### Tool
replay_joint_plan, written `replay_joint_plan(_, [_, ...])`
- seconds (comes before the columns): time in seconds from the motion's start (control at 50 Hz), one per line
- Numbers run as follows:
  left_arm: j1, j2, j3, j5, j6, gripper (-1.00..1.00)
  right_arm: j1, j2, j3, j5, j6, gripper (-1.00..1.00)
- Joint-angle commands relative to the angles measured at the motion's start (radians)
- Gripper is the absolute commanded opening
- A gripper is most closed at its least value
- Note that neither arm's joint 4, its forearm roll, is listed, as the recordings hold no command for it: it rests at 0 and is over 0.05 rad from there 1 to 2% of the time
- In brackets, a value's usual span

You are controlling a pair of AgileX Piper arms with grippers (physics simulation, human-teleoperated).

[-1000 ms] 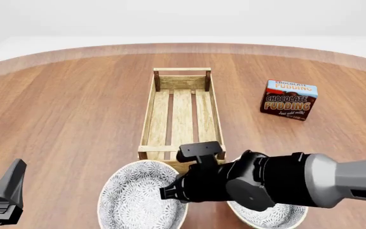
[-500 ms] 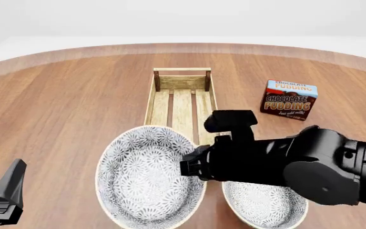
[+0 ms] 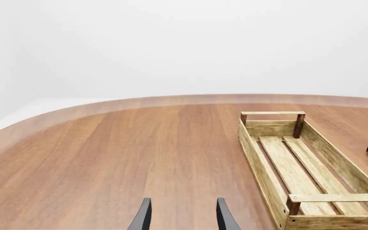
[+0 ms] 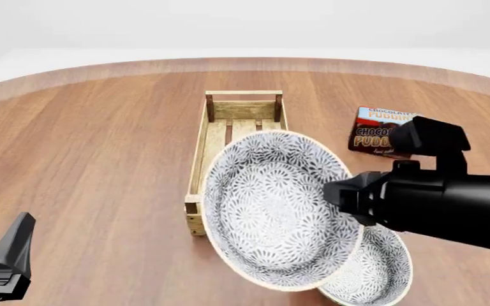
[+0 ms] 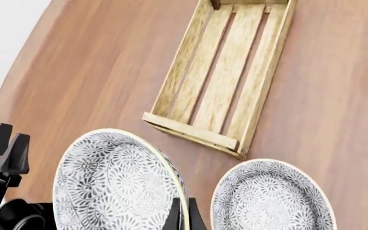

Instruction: Stack the left bowl on the right bowl and place them in the tray.

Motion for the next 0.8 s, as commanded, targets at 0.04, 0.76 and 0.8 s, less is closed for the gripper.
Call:
replay_joint_plan(0.04, [0.0,0.0,0.0,0.0,0.0,1.0,-0.061,-0.103,0.008,0.062,-0.007,-1.0])
replay_joint_plan(0.76, [0.0,0.0,0.0,0.0,0.0,1.0,-0.314,-0.191,-0.074,0.295,-0.075,-1.0])
replay_joint_plan(0.8, [0.0,0.0,0.0,0.0,0.0,1.0,-0.317,-0.193,-0.074,0.301,-0.076,-1.0])
